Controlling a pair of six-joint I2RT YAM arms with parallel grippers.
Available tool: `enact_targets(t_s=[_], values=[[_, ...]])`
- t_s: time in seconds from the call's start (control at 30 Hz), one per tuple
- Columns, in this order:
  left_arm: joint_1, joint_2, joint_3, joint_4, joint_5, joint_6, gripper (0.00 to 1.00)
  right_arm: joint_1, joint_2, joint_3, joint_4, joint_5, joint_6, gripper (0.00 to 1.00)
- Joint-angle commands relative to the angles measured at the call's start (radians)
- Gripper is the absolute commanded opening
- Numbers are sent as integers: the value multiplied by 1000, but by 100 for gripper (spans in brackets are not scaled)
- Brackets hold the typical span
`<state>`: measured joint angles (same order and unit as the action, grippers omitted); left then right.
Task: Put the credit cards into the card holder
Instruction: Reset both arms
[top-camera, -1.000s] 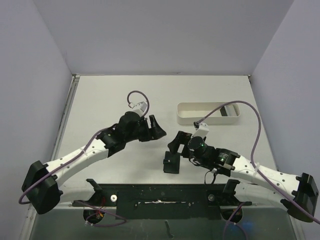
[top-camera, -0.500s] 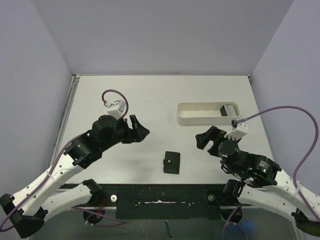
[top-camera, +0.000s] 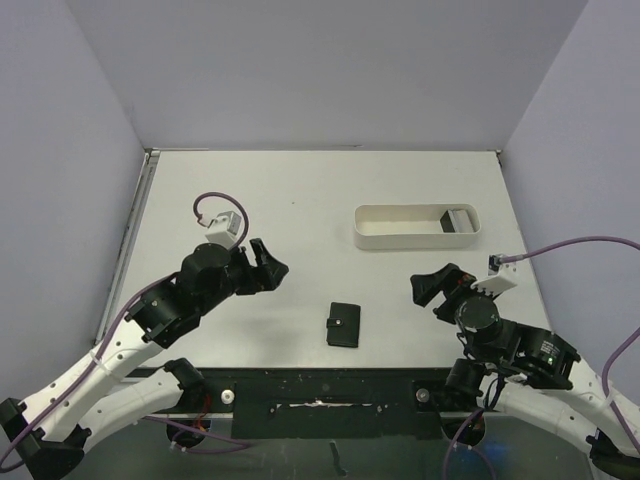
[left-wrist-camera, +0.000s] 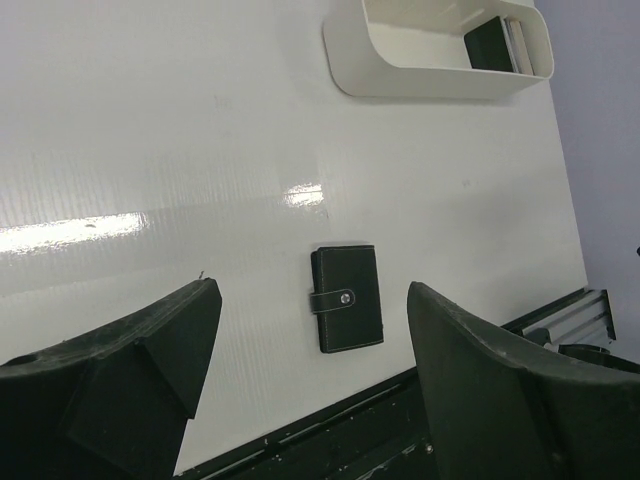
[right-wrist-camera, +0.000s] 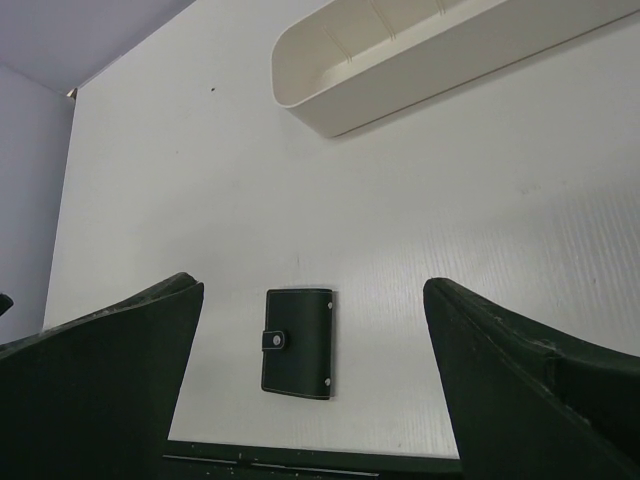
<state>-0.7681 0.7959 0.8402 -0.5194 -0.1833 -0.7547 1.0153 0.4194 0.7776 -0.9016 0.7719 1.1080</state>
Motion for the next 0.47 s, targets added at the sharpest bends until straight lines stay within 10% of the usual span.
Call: enact_targets(t_s=[0.0, 0.43], values=[[9, -19, 10, 64, -36, -5, 74, 4, 20, -4, 1, 43, 36, 98], [9, -49, -4, 79, -47, -12, 75, 5, 32, -26, -13, 32, 71, 98]])
